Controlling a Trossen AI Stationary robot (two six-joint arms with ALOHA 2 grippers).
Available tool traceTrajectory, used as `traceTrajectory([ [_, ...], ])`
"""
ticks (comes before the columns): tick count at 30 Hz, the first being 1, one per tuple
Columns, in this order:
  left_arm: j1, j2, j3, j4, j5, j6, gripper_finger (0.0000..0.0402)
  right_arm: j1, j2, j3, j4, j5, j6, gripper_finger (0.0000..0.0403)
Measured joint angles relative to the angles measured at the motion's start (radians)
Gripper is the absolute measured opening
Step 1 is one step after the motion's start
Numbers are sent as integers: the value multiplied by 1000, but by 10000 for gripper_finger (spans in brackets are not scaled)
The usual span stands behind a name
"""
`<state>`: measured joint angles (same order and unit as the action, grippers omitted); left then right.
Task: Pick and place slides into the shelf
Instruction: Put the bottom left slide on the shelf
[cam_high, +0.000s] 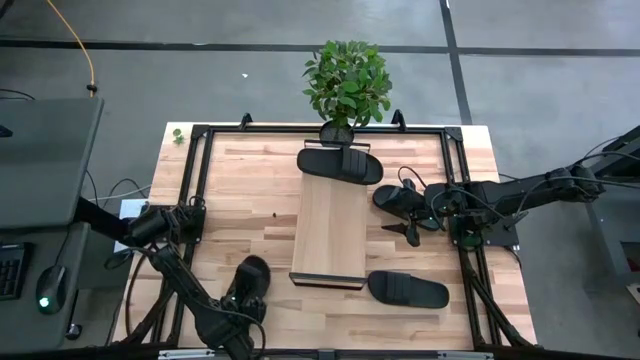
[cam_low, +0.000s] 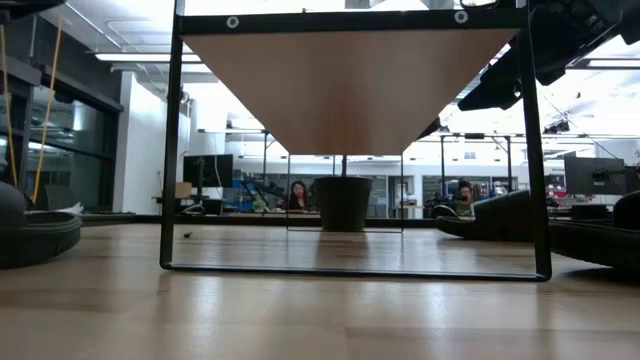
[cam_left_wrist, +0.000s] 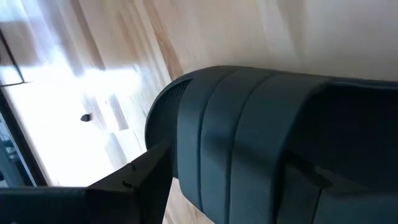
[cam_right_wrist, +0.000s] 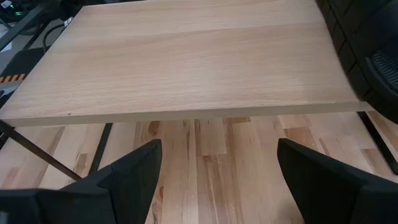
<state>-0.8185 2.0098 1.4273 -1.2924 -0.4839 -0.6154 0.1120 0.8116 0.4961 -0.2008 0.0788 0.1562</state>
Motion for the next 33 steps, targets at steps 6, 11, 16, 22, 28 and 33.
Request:
traceTrajectory([
  [6,0,0,0,2,-6,-21,211,0,0,0,0,0,0,310],
  [11,0,0,0,8,-55,-21,202,0,0,0,0,0,0,310],
  [16,1,0,0,8,-82,-21,156,0,0,0,0,0,0,310],
  [22,1,0,0,8,-76,-20,96,0,0,0,0,1,0,310],
  [28,1,0,0,4,-62,-18,43,0,0,0,0,1,0,310],
  [33,1,-1,0,-11,-62,-18,9,0,0,0,0,1,0,310],
])
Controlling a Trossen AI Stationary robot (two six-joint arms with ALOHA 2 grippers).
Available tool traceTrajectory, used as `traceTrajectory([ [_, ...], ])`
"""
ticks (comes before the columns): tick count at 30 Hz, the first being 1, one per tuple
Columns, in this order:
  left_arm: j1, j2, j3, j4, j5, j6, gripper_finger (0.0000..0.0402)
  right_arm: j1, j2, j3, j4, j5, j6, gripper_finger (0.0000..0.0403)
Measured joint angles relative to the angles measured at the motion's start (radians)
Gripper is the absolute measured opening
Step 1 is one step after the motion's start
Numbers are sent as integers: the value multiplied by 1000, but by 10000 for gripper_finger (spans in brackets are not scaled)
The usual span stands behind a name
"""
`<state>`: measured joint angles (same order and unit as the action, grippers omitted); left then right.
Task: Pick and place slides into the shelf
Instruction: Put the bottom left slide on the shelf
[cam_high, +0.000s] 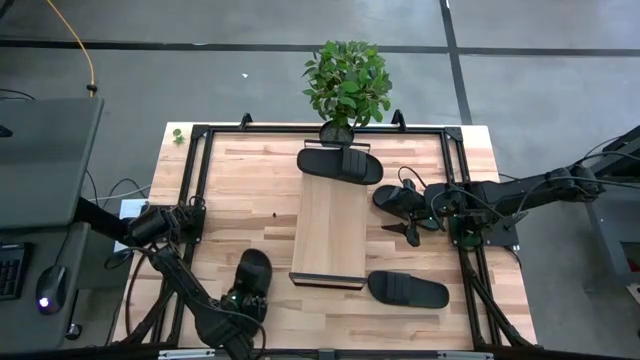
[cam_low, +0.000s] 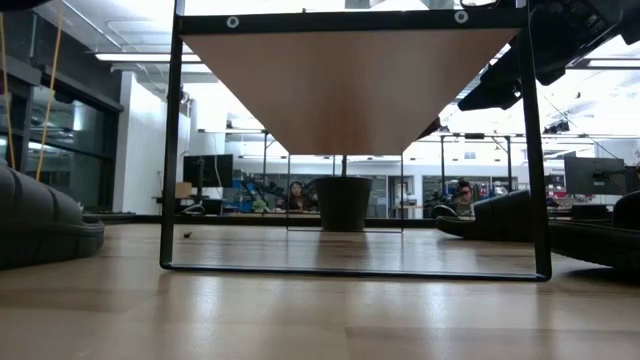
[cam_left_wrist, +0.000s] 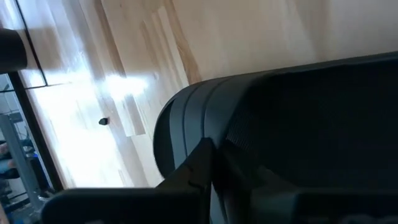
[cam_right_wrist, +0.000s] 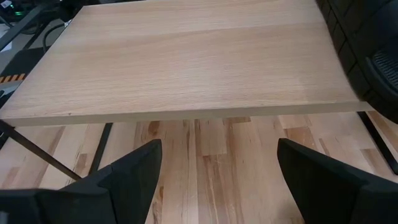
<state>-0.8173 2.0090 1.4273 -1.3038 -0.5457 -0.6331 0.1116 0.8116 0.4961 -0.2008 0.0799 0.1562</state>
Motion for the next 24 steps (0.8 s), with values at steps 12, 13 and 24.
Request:
traceTrajectory([
  [12,0,-1,0,-106,14,-17,7,0,0,0,46,36,-5,310],
  [13,0,-1,0,-124,14,-26,5,0,0,0,63,36,-7,310],
  [24,-1,-21,0,-265,-65,-55,6,0,0,0,186,24,-52,310],
])
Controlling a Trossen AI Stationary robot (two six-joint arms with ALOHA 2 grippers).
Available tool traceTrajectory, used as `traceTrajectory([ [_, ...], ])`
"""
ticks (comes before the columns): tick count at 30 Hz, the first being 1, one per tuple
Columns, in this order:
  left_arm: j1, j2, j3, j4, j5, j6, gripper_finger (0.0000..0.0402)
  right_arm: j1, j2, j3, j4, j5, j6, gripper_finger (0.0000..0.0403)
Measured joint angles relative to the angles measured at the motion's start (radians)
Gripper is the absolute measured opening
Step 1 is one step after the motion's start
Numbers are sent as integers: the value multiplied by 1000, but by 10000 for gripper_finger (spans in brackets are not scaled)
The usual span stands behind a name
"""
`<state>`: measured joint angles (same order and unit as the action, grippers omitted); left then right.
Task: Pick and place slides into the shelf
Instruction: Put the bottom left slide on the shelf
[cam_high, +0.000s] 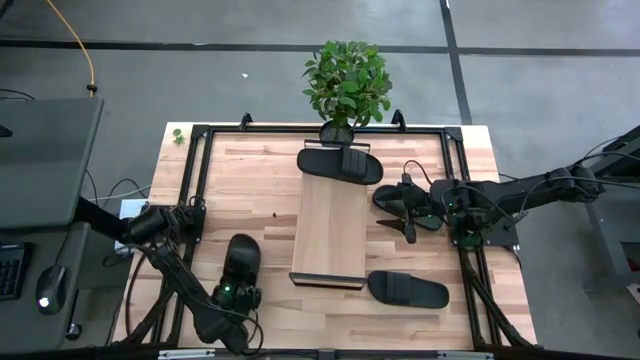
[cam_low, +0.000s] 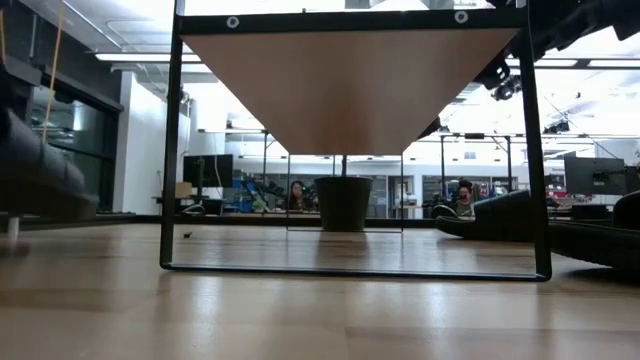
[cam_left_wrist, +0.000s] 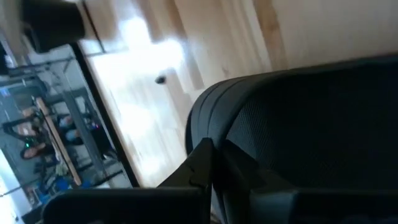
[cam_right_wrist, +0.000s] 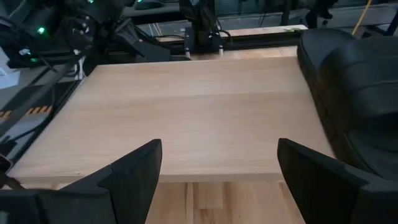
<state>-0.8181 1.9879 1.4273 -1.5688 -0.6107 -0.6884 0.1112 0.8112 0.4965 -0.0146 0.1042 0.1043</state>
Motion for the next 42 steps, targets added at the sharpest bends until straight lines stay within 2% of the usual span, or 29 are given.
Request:
traceTrajectory([
  [7,0,-75,21,-1,-88,-4,18,0,0,1,28,-7,0,310],
  [15,0,-127,105,0,-154,18,6,0,7,1,105,-34,-84,310],
  [20,0,-136,177,-2,-223,119,21,0,17,1,134,-41,-96,310],
  [31,0,-135,343,-3,-236,325,7,0,39,1,150,-60,-117,310],
  [37,0,-134,430,-3,-299,433,21,0,80,1,219,-85,-201,310],
  [42,0,-134,504,-2,-356,493,11,1,139,0,342,-126,-312,310],
])
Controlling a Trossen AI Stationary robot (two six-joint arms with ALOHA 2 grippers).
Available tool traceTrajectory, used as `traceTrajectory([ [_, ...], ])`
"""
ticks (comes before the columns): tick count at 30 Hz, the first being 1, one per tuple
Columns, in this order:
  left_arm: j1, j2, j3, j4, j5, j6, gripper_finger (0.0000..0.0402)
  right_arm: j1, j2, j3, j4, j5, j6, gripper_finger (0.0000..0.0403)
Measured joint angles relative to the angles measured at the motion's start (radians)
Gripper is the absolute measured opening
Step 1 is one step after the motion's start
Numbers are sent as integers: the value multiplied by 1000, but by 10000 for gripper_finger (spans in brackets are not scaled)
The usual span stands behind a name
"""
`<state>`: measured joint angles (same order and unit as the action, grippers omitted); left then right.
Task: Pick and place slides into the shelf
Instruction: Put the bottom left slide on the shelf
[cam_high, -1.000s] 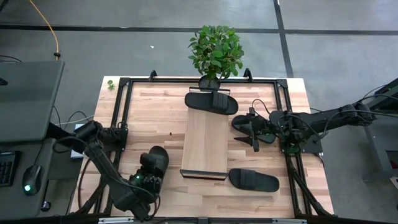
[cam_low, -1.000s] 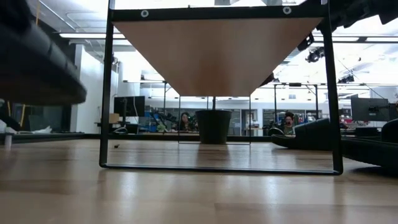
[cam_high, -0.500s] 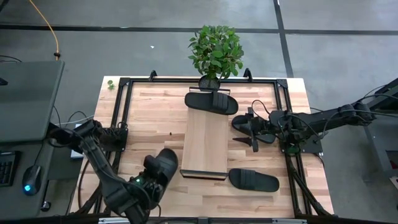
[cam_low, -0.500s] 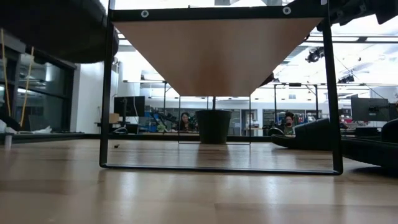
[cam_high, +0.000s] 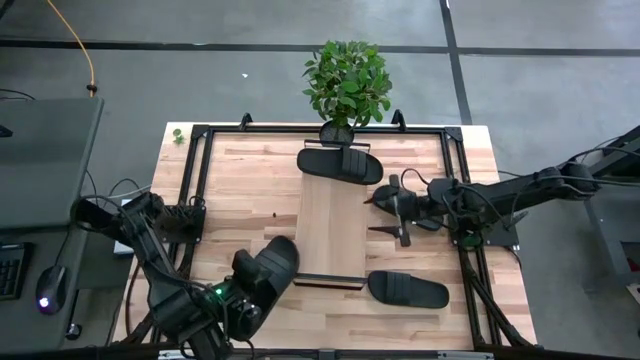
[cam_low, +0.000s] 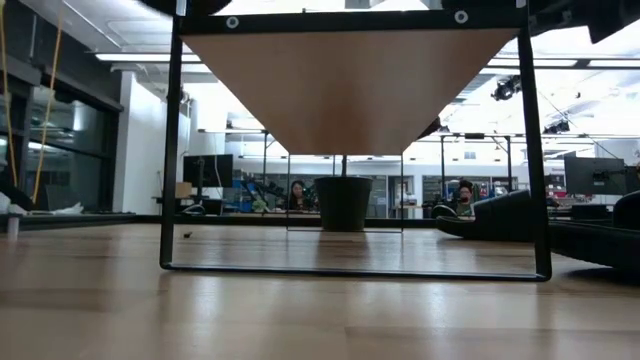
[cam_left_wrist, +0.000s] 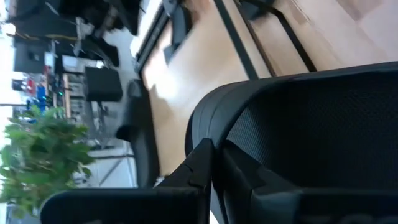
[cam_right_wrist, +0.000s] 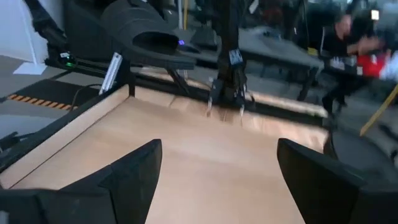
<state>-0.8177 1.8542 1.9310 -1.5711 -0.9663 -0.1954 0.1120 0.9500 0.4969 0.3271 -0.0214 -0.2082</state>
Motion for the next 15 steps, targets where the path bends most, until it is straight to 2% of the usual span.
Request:
traceTrajectory([
  [7,0,0,70,0,-63,81,10,0,122,0,208,-22,-148,310],
  [15,0,0,142,0,-142,121,22,6,230,-1,438,-107,-240,310],
])
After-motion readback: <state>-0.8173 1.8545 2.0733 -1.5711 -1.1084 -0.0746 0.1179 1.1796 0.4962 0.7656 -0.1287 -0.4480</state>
